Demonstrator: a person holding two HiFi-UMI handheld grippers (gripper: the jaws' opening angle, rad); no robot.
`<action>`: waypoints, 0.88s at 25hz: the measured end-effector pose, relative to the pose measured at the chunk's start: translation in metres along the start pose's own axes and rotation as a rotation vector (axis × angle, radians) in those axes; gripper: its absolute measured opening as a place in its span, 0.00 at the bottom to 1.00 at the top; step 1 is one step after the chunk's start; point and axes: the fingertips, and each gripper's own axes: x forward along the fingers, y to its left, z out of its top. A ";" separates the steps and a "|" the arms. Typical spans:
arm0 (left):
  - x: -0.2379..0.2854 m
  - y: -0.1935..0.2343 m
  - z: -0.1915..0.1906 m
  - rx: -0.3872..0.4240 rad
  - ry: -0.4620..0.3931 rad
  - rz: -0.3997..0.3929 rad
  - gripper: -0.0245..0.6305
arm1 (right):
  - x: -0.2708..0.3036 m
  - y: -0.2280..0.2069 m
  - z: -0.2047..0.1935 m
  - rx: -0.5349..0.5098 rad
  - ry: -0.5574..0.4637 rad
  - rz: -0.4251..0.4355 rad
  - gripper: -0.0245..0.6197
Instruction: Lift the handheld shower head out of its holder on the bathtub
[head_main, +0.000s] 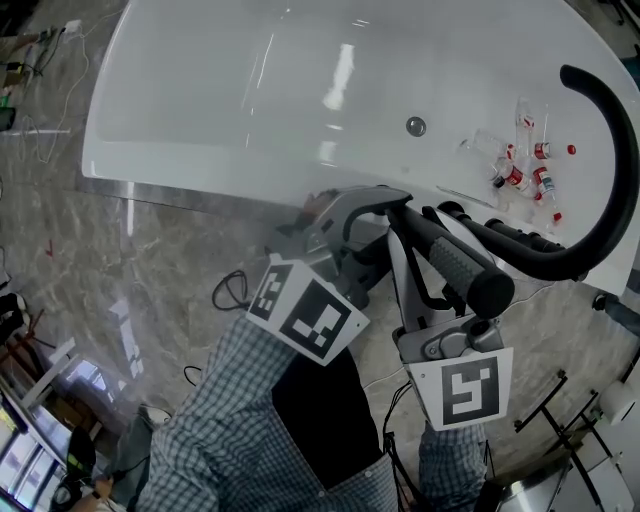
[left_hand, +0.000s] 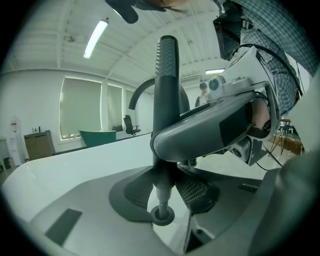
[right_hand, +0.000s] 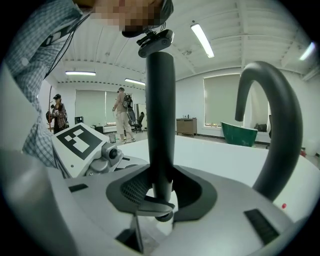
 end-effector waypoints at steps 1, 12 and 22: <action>-0.001 0.000 0.004 0.005 -0.001 0.000 0.23 | -0.002 0.000 0.003 0.002 -0.004 -0.001 0.25; -0.019 0.001 0.041 0.024 -0.025 0.018 0.23 | -0.019 0.005 0.042 -0.006 -0.060 -0.005 0.25; -0.044 0.002 0.089 0.062 -0.038 0.034 0.23 | -0.042 0.014 0.092 -0.023 -0.107 -0.006 0.25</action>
